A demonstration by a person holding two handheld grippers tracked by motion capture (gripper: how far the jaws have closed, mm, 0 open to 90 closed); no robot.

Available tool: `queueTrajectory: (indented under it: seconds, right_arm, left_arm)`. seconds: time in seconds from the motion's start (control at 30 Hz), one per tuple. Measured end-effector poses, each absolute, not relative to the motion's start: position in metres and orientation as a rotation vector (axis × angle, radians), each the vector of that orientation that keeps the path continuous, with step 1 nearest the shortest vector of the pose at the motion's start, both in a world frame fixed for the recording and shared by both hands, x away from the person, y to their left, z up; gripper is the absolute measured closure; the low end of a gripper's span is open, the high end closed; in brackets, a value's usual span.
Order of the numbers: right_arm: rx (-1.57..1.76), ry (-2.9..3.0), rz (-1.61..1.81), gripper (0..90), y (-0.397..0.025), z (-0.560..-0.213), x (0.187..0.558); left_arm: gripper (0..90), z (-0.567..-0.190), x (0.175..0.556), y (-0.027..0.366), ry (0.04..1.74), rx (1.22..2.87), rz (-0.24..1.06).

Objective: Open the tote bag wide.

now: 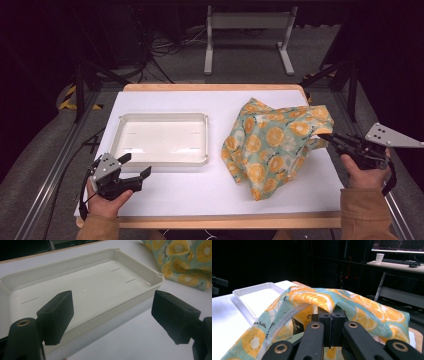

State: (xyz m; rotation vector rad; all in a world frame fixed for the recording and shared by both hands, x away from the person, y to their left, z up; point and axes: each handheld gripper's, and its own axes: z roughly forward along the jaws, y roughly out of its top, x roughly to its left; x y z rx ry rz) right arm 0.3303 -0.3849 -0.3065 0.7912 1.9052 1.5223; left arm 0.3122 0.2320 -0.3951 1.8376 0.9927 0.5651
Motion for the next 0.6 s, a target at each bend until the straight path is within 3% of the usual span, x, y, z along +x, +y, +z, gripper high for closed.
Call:
queueTrajectory:
  seconds: [0.6]
  right_arm:
    - [0.711,1.962,1.52,89.7,-0.361,-0.282,0.338]
  left_arm:
    - [19.5,-0.379,0.318,0.218,0.933,1.851,0.575]
